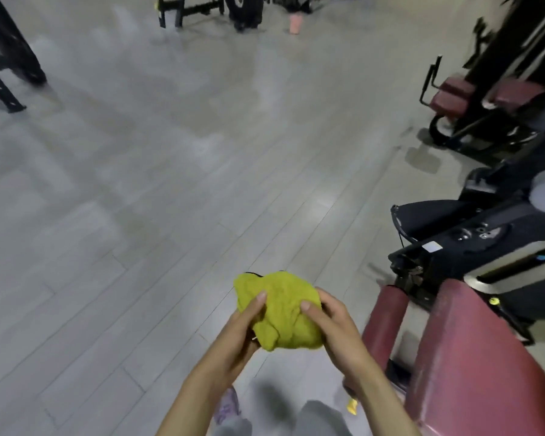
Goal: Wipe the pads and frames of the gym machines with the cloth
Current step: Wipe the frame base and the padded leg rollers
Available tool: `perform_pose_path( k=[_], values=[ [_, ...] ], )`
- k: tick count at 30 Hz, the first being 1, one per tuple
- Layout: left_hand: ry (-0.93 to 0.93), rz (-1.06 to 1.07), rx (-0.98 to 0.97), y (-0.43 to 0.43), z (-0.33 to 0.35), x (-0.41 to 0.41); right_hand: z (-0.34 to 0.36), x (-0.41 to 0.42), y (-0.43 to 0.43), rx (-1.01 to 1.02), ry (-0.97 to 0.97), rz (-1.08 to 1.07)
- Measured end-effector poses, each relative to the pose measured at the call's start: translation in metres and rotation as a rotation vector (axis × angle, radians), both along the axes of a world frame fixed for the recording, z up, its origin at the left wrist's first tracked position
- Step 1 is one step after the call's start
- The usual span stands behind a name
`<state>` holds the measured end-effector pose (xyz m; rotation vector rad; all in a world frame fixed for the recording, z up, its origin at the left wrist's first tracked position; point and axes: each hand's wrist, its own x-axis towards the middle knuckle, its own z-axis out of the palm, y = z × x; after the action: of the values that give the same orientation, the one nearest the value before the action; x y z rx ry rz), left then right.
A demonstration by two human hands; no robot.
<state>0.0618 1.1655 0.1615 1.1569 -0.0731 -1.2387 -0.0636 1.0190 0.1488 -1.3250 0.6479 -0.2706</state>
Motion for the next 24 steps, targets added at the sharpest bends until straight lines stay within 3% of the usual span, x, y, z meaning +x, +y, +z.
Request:
perform_pose_path(
  k=[7,14,17,22,24],
  values=[
    [-0.143,-0.244,0.016,-0.061,-0.031,0.036,0.003,0.020,-0.034,0.082,0.031,-0.460],
    [-0.373,-0.228,0.170,-0.156,-0.049,0.065,-0.019,0.027,-0.107,0.132,0.132,-0.739],
    [-0.444,-0.225,0.182,-0.195,-0.041,0.082,-0.022,0.034,-0.148,0.107,0.169,-0.734],
    [-0.569,-0.100,0.277,-0.262,-0.032,0.109,-0.024,0.040,-0.199,-0.052,0.041,-0.502],
    [-0.622,-0.203,0.191,-0.284,-0.021,0.116,-0.029,0.035,-0.214,-0.145,0.079,-0.408]
  ],
)
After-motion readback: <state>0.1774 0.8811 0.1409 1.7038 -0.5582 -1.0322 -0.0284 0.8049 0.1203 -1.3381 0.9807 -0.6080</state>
